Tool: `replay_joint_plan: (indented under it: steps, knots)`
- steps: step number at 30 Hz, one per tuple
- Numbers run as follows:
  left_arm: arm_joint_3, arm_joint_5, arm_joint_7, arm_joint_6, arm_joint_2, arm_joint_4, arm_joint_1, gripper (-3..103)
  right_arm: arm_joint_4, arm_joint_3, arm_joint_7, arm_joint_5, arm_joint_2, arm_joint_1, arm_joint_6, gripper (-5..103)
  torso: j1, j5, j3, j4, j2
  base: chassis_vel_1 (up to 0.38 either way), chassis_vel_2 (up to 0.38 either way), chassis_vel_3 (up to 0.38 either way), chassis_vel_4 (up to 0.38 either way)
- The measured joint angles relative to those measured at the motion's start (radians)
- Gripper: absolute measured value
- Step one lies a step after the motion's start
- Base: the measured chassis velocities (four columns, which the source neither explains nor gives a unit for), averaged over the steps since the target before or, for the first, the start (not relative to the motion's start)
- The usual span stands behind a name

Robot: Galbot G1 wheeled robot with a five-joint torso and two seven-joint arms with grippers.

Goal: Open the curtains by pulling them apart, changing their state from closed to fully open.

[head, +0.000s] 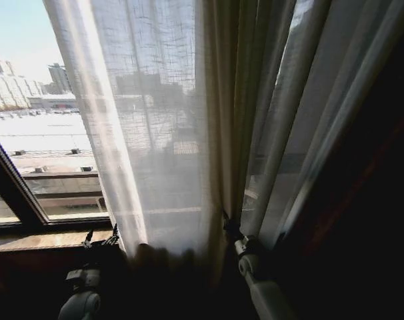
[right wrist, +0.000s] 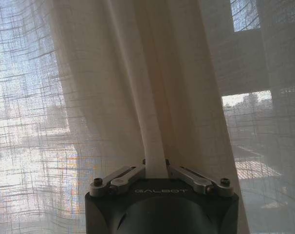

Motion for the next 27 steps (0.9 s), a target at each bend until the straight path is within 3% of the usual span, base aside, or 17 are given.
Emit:
replay_joint_plan:
  steps: [9, 18, 27]
  knots:
    - [0.0, 0.0, 0.0, 0.0, 0.0, 0.0, 0.0, 100, -0.003, 0.001, -0.002, 0.001, -0.001, 0.001, 0.003, 0, 0.0, 0.0, 0.0, -0.0001, 0.0, -0.347, -0.355, 0.348, 0.364]
    - [0.0, 0.0, 0.0, 0.0, 0.0, 0.0, 0.0, 100, -0.019, -0.008, -0.016, 0.008, 0.008, 0.009, 0.054, 0, 0.0, 0.0001, 0.0, -0.0001, 0.0, -0.336, -0.317, 0.328, 0.309]
    - [0.0, 0.0, 0.0, 0.0, 0.0, 0.0, 0.0, 100, -0.058, -0.015, 0.031, -0.065, -0.003, 0.036, 0.025, 0, 0.0, -0.0002, 0.0, -0.0001, 0.0, -0.061, -0.083, 0.065, 0.068]
